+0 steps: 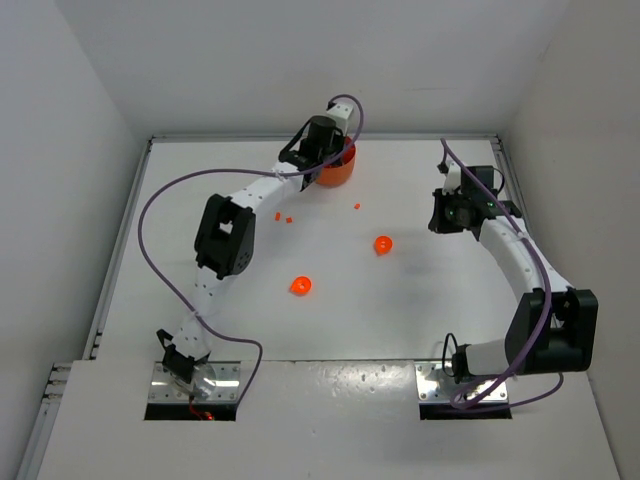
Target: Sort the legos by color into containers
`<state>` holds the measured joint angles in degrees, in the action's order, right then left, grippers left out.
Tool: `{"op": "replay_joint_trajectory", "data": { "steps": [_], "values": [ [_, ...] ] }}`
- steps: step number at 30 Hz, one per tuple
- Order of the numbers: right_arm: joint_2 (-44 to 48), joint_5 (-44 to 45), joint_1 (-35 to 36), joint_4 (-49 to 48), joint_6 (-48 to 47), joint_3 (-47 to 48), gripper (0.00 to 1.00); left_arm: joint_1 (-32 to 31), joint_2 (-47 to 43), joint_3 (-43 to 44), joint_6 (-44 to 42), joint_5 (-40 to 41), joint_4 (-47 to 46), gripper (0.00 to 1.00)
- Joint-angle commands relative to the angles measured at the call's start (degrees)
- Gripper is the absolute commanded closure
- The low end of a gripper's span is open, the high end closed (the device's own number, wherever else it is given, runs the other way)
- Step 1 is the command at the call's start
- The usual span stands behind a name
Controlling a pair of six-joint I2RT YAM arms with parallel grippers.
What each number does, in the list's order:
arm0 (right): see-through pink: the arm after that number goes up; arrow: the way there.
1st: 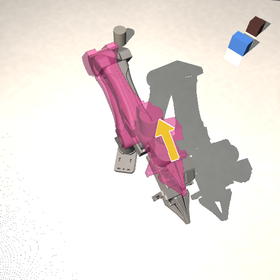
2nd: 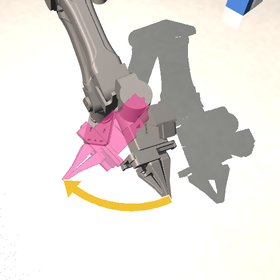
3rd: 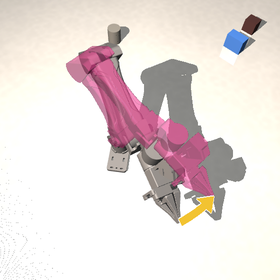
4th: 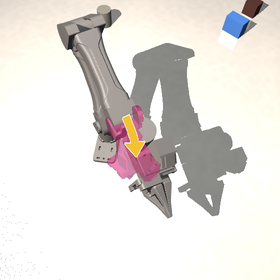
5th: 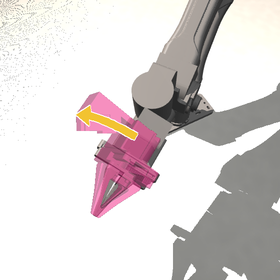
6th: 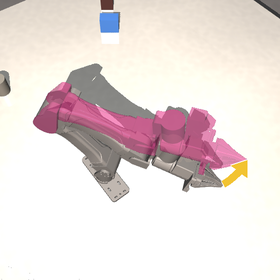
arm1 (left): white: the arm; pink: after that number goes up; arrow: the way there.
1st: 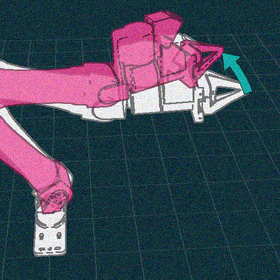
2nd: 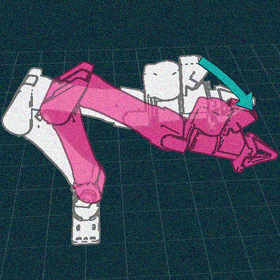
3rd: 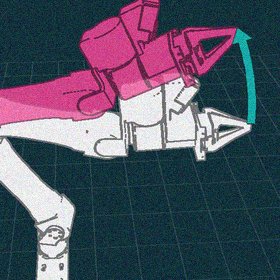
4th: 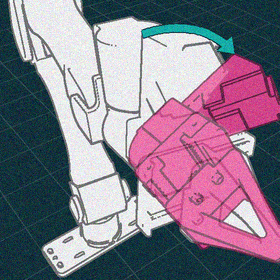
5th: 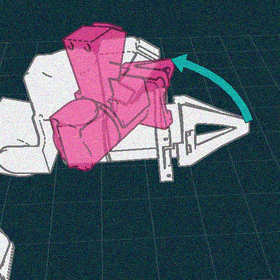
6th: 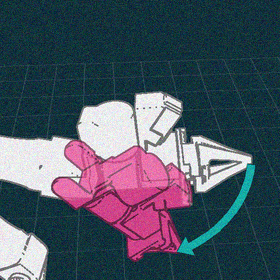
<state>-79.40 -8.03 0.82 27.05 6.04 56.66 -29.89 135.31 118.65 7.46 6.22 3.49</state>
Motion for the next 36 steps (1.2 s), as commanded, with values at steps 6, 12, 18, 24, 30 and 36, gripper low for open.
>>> {"op": "replay_joint_trajectory", "data": {
  "steps": [6,12,18,24,30,36],
  "values": [
    [-0.94,-1.28,-0.38,-1.91,0.11,0.20,1.00,0.89,1.97,3.42,-0.17,1.16,-3.40,0.86],
    [-0.94,-1.28,-0.38,-1.91,0.11,0.20,1.00,0.89,1.98,3.43,-0.17,1.16,-3.40,0.75],
    [-0.94,-1.81,-0.38,-1.91,0.11,0.20,1.00,0.89,1.98,3.43,-0.17,1.69,-3.40,0.52],
    [-1.46,-1.81,-0.38,-1.91,0.11,0.20,1.00,0.89,1.98,3.43,-0.17,1.69,-3.40,0.48],
    [-1.46,-1.81,-0.38,-1.91,0.11,0.20,1.00,0.89,1.98,3.43,-0.17,2.22,-3.40,0.45],
    [-1.46,-1.81,-0.38,-1.91,0.11,0.20,1.00,0.89,1.98,3.43,-0.17,2.75,-3.40,0.51]
  ]
}}
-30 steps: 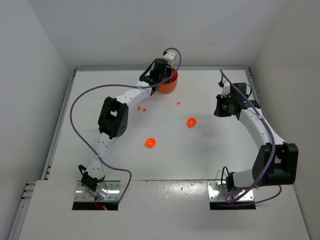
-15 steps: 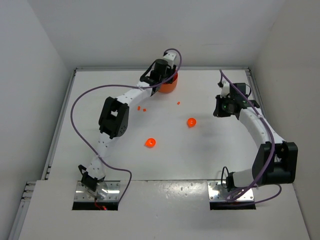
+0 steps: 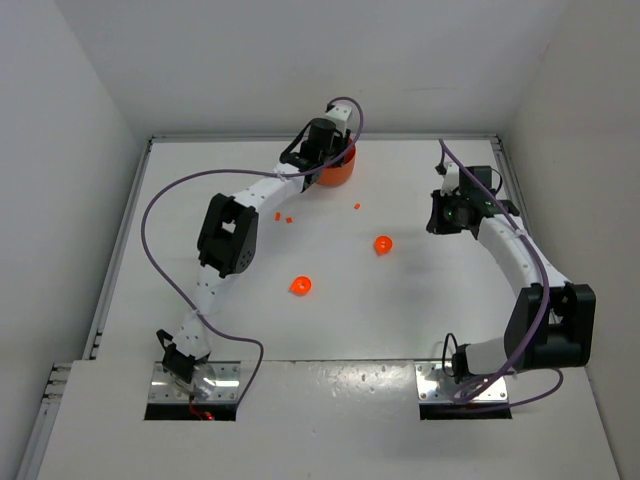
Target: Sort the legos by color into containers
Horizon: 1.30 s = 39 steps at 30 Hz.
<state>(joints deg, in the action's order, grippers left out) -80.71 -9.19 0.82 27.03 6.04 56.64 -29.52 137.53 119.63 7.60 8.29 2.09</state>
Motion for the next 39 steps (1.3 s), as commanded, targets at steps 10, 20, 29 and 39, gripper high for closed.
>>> {"op": "replay_joint_trajectory", "data": {
  "steps": [10,20,29,39],
  "values": [
    [-0.15,-0.65,-0.38,-1.89,0.11,0.22,1.00,-0.01,-0.78,1.39,-0.30,1.29,-2.00,0.54],
    [-2.09,-8.28,1.29,-1.89,-1.12,4.95,1.00,-0.01,-16.05,-5.11,2.42,1.38,-2.27,0.49],
    [-13.50,-20.34,4.28,-11.54,3.27,18.40,1.00,12.10,-37.84,-25.82,6.81,-12.23,9.43,0.01],
    [-33.62,-17.79,9.55,-23.76,2.13,38.97,1.00,30.21,-49.56,-49.67,1.73,-28.42,16.27,0.01]
  ]
}}
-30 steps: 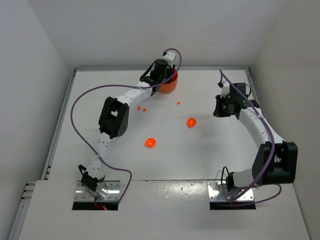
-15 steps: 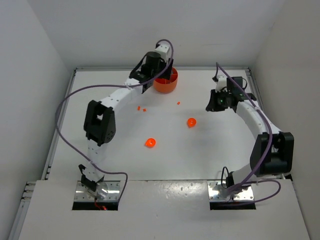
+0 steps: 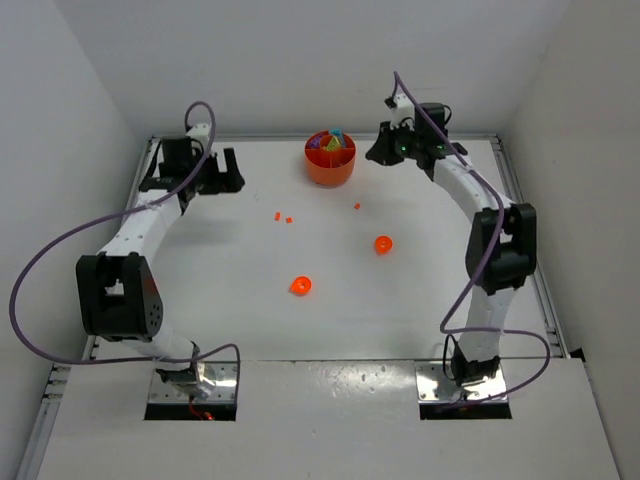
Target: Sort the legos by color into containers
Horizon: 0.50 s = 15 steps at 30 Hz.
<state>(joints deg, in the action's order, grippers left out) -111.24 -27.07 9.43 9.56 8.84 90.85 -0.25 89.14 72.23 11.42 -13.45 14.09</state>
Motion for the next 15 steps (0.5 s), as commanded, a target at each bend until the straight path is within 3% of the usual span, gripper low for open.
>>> {"op": "replay_joint_trajectory", "data": {
  "steps": [1,5,15],
  "values": [
    [-4.41,0.09,0.94,-8.83,-0.15,6.69,1.00,3.22,-1.69,-3.05,-3.06,-8.07,4.28,0.01],
    [-10.55,0.70,2.78,-13.25,0.48,10.13,1.00,7.10,-1.17,-5.08,-4.73,-13.17,7.17,0.01],
    [-16.72,3.25,6.56,-14.84,-0.75,14.44,1.00,9.92,5.95,-5.07,-6.50,-13.01,12.10,0.01]
  ]
}}
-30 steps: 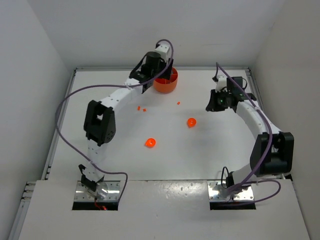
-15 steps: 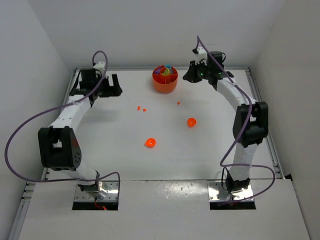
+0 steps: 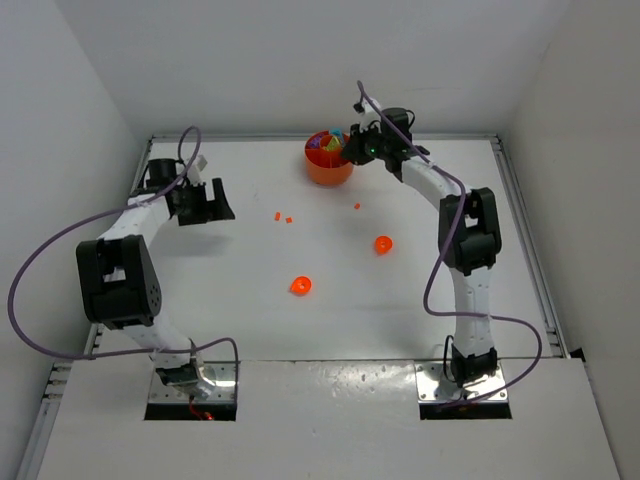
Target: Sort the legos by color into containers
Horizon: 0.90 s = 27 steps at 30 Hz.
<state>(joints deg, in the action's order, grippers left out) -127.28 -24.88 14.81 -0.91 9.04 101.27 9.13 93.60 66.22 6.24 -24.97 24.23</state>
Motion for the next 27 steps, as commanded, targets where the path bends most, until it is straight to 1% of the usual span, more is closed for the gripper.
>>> {"op": "replay_joint_trajectory", "data": {
  "steps": [1,5,7,15,18,20,22,24,26,27],
  "values": [
    [-0.68,1.07,1.88,-4.37,-0.95,4.02,1.00,0.02,1.50,0.93,-1.84,-1.48,1.96,0.01],
    [-1.92,2.47,2.42,-4.37,-2.09,5.24,1.00,0.02,2.90,0.32,-2.37,0.53,2.67,0.01],
    [-2.53,3.78,2.94,-4.89,-2.09,5.77,0.99,-1.30,2.90,-0.30,-2.37,1.15,2.67,0.01],
    [-3.67,6.43,4.00,-4.89,-3.94,6.30,0.95,-1.92,4.13,-0.39,-2.90,1.68,2.67,0.01],
    [-4.20,7.22,4.00,-4.89,-3.94,6.30,0.95,-1.92,4.13,-0.39,-2.90,1.68,2.67,0.01],
    [-4.20,7.83,4.00,-4.89,-3.94,6.30,0.92,-1.92,4.13,0.14,-2.90,1.68,2.67,0.01],
    [-4.20,7.83,4.00,-4.89,-3.94,6.30,0.87,-1.92,4.13,0.14,-2.90,1.68,2.67,0.01],
    [-4.20,7.83,4.00,-4.89,-3.94,6.30,0.84,-2.45,4.65,0.14,-2.90,1.68,2.67,0.01],
    [-4.20,8.36,4.00,-4.89,-3.94,6.30,0.84,-2.45,4.66,0.14,-2.90,1.68,2.67,0.01],
    [-4.20,8.36,4.00,-4.89,-3.94,6.30,0.82,-2.45,4.66,0.14,-2.90,1.68,2.67,0.01]
  ]
}}
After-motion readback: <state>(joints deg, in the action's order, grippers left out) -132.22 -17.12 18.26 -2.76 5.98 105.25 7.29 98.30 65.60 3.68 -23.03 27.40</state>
